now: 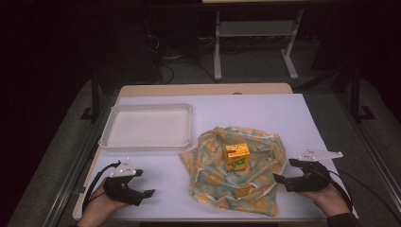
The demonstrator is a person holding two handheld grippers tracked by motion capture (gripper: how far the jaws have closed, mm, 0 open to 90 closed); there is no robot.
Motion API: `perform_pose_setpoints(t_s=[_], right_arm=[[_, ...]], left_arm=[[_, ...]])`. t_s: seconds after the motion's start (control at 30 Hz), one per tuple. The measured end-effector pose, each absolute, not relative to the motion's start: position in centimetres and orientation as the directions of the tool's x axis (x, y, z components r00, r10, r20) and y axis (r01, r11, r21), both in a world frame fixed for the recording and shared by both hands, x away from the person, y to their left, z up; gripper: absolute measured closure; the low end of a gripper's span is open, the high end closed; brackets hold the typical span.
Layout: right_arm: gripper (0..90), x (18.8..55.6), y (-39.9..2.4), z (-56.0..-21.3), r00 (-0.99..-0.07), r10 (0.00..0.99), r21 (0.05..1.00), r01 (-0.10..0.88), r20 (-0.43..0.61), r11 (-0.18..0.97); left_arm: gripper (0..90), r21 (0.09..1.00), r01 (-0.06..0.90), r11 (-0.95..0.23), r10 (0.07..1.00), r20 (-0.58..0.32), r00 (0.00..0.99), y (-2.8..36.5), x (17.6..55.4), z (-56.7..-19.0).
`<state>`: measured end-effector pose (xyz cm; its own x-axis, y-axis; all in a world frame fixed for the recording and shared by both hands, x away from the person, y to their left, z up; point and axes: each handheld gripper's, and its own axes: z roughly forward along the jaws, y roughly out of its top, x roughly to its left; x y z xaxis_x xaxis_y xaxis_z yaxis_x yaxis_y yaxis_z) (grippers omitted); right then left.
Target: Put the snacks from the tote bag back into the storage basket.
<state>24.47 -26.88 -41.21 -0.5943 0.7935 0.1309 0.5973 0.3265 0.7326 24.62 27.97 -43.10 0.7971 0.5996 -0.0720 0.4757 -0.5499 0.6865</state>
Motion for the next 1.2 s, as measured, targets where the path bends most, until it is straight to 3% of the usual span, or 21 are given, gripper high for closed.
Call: perform_pose_setpoints(t_s=[0.43,1.03,1.2], right_arm=[[14.6,24.4,-26.4,-40.5,-0.607,0.782,0.726,0.601,0.141,0.335],[72.8,25.5,-24.6,-38.2,-0.694,0.709,0.752,0.532,0.123,0.39],[81.6,25.8,-24.3,-38.1,-0.706,0.697,0.757,0.522,0.125,0.393]], left_arm=[[13.3,0.685,0.48,-0.548,0.602,-0.076,0.795,28.0,24.7,-43.1],[13.6,0.679,0.477,-0.558,0.597,-0.072,0.799,27.9,24.7,-43.2],[13.8,0.677,0.479,-0.559,0.594,-0.076,0.801,27.8,24.7,-43.2]])
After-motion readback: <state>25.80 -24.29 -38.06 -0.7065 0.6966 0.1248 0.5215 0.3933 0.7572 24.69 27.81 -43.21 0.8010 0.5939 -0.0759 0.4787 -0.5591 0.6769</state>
